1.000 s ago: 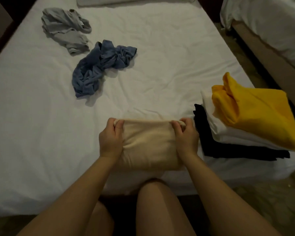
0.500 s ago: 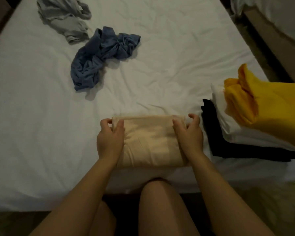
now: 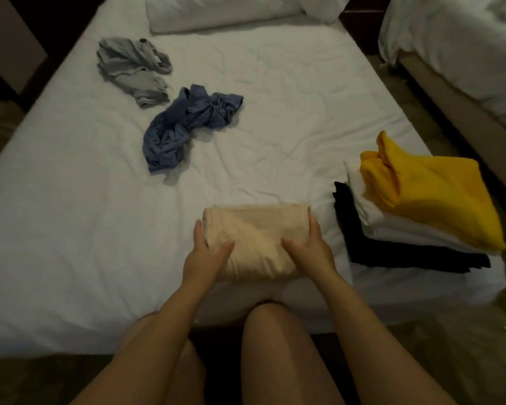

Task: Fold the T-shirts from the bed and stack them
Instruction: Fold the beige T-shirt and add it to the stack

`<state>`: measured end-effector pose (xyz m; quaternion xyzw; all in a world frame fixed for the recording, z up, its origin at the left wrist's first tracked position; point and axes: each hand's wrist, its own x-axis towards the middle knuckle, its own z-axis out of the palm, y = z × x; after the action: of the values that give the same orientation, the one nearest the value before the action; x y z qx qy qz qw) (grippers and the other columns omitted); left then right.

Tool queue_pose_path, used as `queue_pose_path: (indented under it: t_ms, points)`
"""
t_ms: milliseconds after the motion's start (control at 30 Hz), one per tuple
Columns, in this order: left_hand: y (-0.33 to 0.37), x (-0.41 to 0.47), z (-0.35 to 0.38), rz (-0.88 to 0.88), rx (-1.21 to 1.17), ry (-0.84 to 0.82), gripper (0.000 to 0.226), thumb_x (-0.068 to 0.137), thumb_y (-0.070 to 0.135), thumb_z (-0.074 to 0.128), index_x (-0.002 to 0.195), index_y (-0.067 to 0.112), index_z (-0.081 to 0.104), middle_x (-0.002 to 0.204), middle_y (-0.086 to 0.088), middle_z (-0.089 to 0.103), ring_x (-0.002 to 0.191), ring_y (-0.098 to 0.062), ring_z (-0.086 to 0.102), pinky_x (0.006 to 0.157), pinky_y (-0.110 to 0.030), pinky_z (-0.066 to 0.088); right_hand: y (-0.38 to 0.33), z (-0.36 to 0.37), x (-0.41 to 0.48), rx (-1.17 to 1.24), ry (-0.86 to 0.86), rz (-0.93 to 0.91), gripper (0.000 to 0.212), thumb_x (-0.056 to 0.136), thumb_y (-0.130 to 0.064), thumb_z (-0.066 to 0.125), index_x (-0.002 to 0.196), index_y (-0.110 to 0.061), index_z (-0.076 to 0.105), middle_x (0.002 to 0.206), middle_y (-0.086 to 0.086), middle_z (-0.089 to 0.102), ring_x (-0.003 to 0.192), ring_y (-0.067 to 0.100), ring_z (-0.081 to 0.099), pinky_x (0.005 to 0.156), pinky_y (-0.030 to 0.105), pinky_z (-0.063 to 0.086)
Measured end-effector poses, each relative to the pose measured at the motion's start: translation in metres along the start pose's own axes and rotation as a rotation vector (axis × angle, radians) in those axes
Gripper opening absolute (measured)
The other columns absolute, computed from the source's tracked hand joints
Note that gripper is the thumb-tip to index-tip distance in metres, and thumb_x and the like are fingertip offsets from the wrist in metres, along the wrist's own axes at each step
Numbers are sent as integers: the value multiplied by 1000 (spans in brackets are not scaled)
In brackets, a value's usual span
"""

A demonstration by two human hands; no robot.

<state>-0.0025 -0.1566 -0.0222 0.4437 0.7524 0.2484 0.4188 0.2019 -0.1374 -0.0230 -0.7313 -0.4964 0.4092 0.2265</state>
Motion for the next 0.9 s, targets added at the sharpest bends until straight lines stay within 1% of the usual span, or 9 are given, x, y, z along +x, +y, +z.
queue_pose_path:
  t_ms: [100, 233, 300, 400, 433, 567, 700, 800, 900]
  points:
    - [4, -14, -10, 150, 15, -45, 85, 74, 56, 48, 146, 38, 6, 151, -1, 31, 133, -27, 38, 99, -24, 31, -10, -7, -2, -24, -52, -100, 88, 83, -25, 65, 149, -35, 8, 140, 9, 46, 115, 33, 51, 84, 30, 41]
    - [14, -41, -25, 246, -173, -69, 53, 93, 22, 55, 135, 44, 29, 147, 0, 38, 125, -8, 38, 95, -13, 29, -17, -24, -28, 205, -57, -287, 78, 83, -7, 64, 140, -43, 25, 146, -3, 38, 131, 15, 40, 96, 19, 36]
    - [30, -55, -36, 272, -241, -111, 48, 93, 18, 54, 133, 40, 37, 144, 2, 40, 118, -4, 37, 91, -10, 32, -24, -40, -42, 325, -84, -331, 67, 84, -4, 64, 126, -49, 37, 141, -6, 42, 130, 6, 38, 92, 12, 37]
    - [63, -75, -50, 319, -324, -131, 54, 90, 12, 57, 138, 29, 39, 135, 6, 41, 114, -5, 41, 69, 2, 40, -41, -77, -63, 364, -35, -397, 52, 84, -4, 65, 117, -42, 49, 127, -7, 49, 116, 3, 44, 76, 0, 39]
    - [73, -81, -54, 338, -344, -126, 57, 89, 12, 58, 140, 29, 38, 133, 9, 40, 114, -6, 42, 68, 1, 42, -48, -88, -68, 394, -1, -412, 51, 84, -3, 65, 118, -38, 50, 124, -6, 51, 112, 4, 47, 74, -1, 39]
    - [130, -107, -48, 504, -320, -126, 67, 85, 15, 64, 140, 37, 33, 133, 19, 34, 117, -4, 43, 87, -17, 43, -61, -153, -87, 522, 157, -455, 55, 80, -1, 68, 125, -29, 52, 124, -6, 54, 96, -4, 54, 71, 0, 42]
    - [186, -119, -15, 578, -302, -266, 79, 80, 14, 69, 143, 37, 28, 133, 19, 34, 99, 10, 47, 72, -8, 49, -46, -224, -93, 434, 202, -463, 61, 78, -4, 71, 130, -28, 51, 116, -20, 50, 87, -21, 52, 72, -1, 40]
    - [218, -122, 23, 604, -224, -341, 87, 76, 14, 74, 145, 35, 25, 139, 14, 34, 111, 0, 48, 89, -18, 45, -20, -269, -89, 365, 202, -381, 67, 76, -9, 73, 134, -30, 47, 124, -16, 41, 111, 1, 46, 88, 17, 39]
    - [250, -122, 62, 629, -118, -371, 92, 75, 20, 76, 147, 32, 20, 148, 7, 29, 128, -14, 39, 105, -34, 39, 4, -306, -73, 363, 236, -309, 69, 76, -14, 74, 136, -31, 45, 139, -4, 39, 116, 10, 41, 93, 25, 38]
